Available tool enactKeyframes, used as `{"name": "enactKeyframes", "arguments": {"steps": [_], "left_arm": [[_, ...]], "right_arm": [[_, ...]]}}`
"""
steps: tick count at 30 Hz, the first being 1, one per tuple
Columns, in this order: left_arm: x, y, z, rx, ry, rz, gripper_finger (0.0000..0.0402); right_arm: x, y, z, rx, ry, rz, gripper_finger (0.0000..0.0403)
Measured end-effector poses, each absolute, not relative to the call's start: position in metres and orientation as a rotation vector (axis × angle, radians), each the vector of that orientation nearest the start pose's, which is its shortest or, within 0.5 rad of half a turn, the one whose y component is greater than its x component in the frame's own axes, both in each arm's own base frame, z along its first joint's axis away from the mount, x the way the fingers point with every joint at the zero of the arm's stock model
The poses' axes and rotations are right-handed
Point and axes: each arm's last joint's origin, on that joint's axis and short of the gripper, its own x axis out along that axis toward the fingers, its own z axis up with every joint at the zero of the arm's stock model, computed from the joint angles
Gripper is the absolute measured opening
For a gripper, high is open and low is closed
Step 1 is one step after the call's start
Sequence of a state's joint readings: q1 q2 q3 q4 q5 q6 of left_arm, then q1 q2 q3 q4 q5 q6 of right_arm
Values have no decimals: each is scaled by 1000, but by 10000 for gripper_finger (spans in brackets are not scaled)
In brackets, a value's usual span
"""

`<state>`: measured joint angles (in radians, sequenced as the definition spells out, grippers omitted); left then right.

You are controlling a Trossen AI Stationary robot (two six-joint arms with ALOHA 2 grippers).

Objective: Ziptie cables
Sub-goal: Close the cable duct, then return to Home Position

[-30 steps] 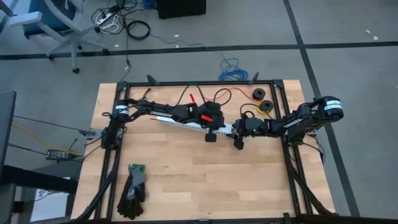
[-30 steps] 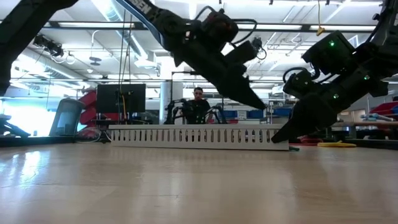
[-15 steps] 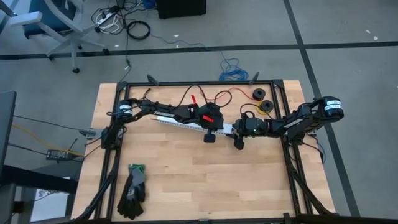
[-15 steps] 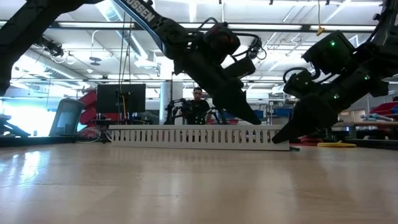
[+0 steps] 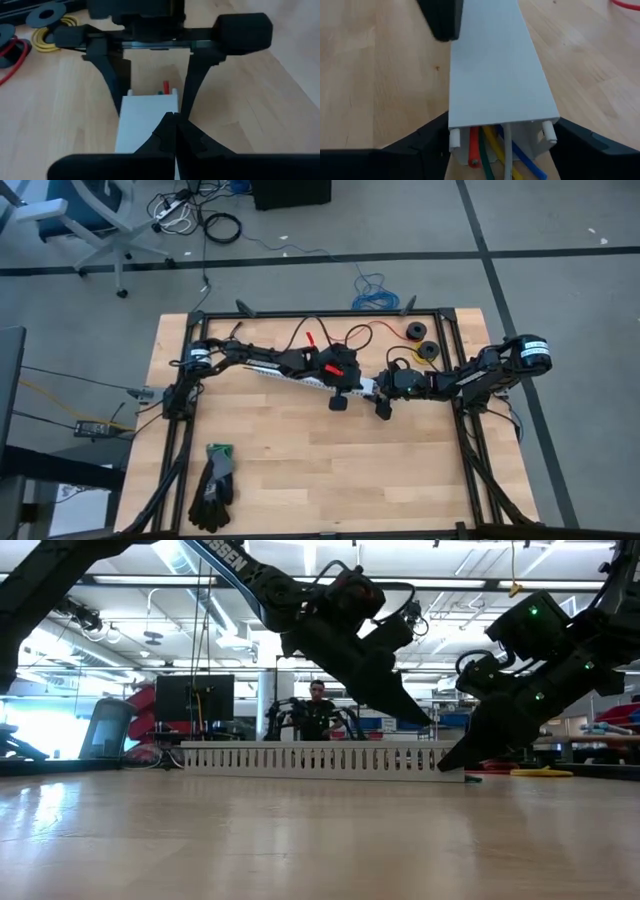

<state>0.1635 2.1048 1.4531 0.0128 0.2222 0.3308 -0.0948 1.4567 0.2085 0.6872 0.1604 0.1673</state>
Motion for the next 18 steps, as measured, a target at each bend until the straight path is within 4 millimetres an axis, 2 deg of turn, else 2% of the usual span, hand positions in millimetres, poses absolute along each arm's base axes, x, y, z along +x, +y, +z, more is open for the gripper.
{"name": "enactKeyframes", "arguments": {"steps": [4, 7, 13, 18], "left_arm": [[457, 69, 173, 200, 615, -149, 1], [455, 70, 181, 213, 607, -118, 1], [446, 72, 209, 242, 588, -62, 1], [429, 78, 239, 268, 604, -50, 1]], "right_arm": [[205, -24, 101, 137, 540, -294, 307], [205, -24, 103, 133, 530, -292, 322], [202, -24, 121, 105, 454, -284, 332], [190, -23, 144, 84, 405, -282, 326]]}}
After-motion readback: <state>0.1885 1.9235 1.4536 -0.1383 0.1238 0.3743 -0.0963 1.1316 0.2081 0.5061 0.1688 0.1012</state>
